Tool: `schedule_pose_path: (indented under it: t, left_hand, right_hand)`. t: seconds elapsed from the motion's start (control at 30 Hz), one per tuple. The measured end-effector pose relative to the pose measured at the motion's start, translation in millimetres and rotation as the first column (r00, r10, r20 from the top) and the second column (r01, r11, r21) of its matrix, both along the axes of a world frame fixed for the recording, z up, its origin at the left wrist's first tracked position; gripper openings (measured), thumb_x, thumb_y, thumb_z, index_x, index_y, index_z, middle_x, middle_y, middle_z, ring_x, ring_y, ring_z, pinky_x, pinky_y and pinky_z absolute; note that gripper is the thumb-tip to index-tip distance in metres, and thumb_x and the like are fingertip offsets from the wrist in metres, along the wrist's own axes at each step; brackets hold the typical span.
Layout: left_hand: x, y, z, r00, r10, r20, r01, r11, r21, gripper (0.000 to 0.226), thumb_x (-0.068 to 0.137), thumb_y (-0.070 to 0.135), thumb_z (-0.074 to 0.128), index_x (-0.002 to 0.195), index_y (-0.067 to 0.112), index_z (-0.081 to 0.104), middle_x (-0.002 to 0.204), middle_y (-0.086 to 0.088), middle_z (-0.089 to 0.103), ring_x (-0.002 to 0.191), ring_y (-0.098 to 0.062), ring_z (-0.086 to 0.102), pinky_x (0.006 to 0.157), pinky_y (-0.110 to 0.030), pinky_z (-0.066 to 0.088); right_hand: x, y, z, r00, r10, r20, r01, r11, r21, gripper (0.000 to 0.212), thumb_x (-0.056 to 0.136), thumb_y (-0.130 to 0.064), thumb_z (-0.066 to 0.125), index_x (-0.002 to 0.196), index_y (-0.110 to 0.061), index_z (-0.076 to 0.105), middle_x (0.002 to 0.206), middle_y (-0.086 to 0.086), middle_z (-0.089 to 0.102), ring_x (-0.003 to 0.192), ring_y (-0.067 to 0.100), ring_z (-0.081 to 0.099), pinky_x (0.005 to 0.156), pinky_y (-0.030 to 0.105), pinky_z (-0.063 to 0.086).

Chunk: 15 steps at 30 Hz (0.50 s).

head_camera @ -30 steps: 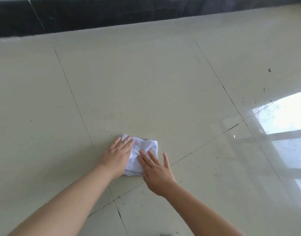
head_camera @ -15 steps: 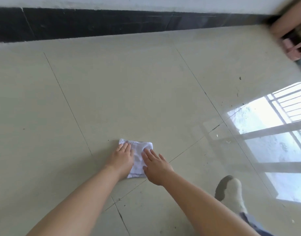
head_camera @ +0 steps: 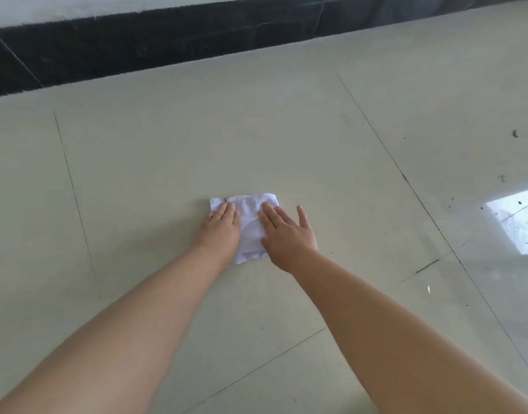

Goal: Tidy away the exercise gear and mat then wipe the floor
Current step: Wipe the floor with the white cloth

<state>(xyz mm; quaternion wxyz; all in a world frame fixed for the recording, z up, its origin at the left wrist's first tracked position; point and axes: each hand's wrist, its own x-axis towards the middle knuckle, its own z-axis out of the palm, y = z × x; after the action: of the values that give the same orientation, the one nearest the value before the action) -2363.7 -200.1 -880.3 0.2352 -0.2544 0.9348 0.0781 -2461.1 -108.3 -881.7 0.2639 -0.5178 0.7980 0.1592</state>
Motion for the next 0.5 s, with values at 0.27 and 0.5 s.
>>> schedule_pose_path:
  t: [0.27, 0.5]
  left_hand:
    - [-103.0, -45.3, -5.8, 0.971, 0.220, 0.088, -0.218, 0.975, -0.035, 0.068, 0.100, 0.025, 0.036, 0.150, -0.003, -0.001, 0.159, -0.017, -0.004, 0.150, -0.026, 0.000, 0.121, -0.030, 0.008]
    - [-138.2, -75.1, -14.9, 0.960, 0.267, 0.082, -0.258, 0.961, -0.100, 0.060, 0.099, 0.011, 0.036, 0.148, -0.008, 0.007, 0.158, -0.020, 0.006, 0.149, -0.028, 0.007, 0.122, -0.032, 0.013]
  right_hand:
    - [-105.8, -80.0, -4.6, 0.991, 0.129, 0.026, -0.128, 0.991, -0.036, 0.064, 0.100, -0.027, 0.030, 0.149, -0.012, -0.009, 0.158, -0.002, -0.016, 0.147, 0.012, -0.009, 0.119, 0.030, -0.006]
    - [-157.2, -112.0, -7.4, 0.959, 0.281, 0.025, -0.277, 0.956, -0.093, 0.062, 0.101, -0.036, 0.026, 0.149, -0.015, -0.006, 0.159, -0.005, -0.012, 0.147, 0.009, -0.008, 0.119, 0.035, -0.007]
